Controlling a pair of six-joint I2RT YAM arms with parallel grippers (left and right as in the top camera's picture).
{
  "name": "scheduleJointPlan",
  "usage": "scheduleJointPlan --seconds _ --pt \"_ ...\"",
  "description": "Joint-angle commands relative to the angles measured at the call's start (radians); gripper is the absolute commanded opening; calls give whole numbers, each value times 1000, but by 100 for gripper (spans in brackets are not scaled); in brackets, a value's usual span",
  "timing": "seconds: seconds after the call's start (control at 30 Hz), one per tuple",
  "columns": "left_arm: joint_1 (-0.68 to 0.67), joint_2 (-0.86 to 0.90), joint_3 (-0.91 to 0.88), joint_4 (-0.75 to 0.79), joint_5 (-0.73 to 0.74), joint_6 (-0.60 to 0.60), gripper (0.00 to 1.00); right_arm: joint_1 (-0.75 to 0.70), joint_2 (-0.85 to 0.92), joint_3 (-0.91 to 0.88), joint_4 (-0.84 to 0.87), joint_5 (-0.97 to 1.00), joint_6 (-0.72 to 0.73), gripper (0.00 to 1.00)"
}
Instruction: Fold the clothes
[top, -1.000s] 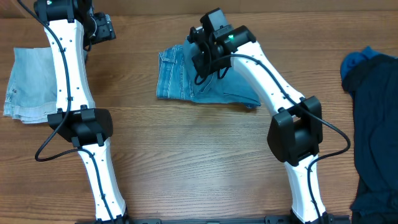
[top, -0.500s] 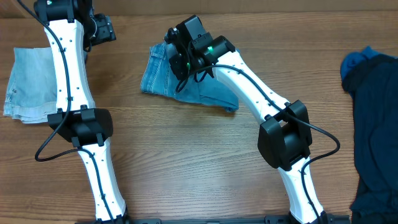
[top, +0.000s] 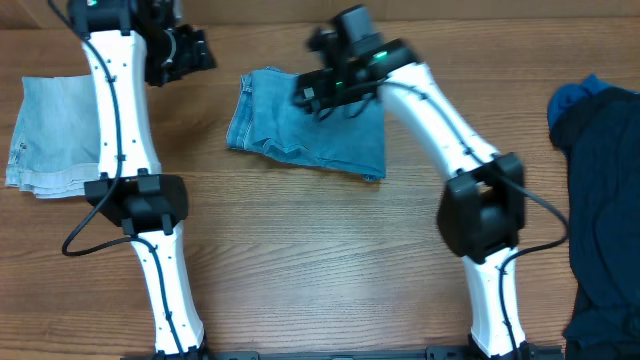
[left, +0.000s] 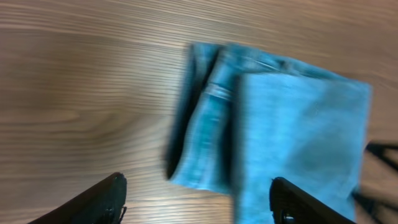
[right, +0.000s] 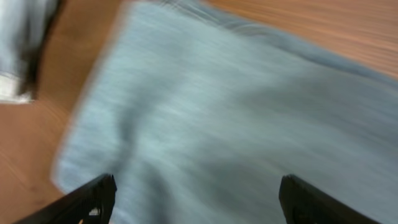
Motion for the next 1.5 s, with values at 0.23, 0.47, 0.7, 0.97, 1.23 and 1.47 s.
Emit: scheduleJointPlan --seconds 0.23,0.47,0.7,0.97,1.23,1.47 --pt "-134 -23 -285 151 100 -3 82 -278 -100 15 -307 209 -32 92" --pt "-143 -23 -457 296 136 -43 69 -359 -100 15 -342 209 -41 93" --pt "-151 -23 -462 332 282 -40 25 -378 -100 15 -346 217 -58 93" --pt "-164 -23 -416 335 280 20 4 -378 -100 15 -346 251 -58 93" --pt "-180 -23 -323 333 202 103 4 -378 -100 15 -345 250 -58 92" --pt "-184 -23 -322 351 7 111 4 -378 -100 15 -342 250 -58 92"
